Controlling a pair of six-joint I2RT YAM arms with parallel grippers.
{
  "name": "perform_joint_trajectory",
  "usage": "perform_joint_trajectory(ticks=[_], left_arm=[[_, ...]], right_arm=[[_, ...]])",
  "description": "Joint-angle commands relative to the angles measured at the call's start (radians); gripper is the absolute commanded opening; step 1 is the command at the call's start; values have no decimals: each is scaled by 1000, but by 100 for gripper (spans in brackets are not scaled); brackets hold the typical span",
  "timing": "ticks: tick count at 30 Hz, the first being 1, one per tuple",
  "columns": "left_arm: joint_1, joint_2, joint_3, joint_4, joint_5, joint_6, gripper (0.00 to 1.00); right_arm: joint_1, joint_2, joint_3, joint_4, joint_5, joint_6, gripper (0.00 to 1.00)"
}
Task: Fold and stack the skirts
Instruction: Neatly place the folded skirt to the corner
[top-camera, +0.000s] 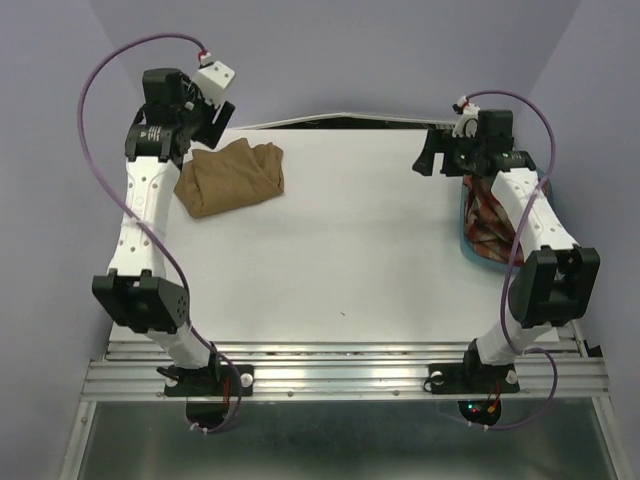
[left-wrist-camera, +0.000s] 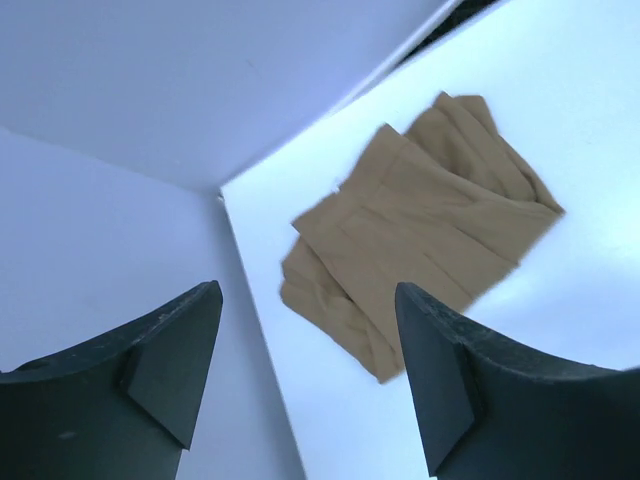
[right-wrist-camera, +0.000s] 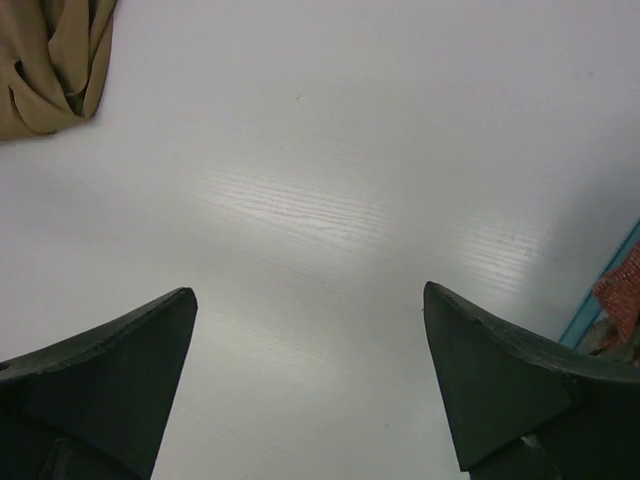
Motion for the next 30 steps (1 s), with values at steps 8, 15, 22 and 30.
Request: perform_joint_trajectory(ticks=[8,15,22,30], left_arm=[[38,-180,-744,52,49,-303,80],[104,-14,-706,142,65,-355,81],[135,257,-484,145,71,-380,81],[136,391,-302,150,103,-420,82]], right_arm=[[-6,-182,-146,-14,-9,-17,100],[-6,-202,-226,-27,-17,-42,100],[-6,-201,-239,-58,32,-89,100],[-15,-247,-242,-78,89,-121,100]])
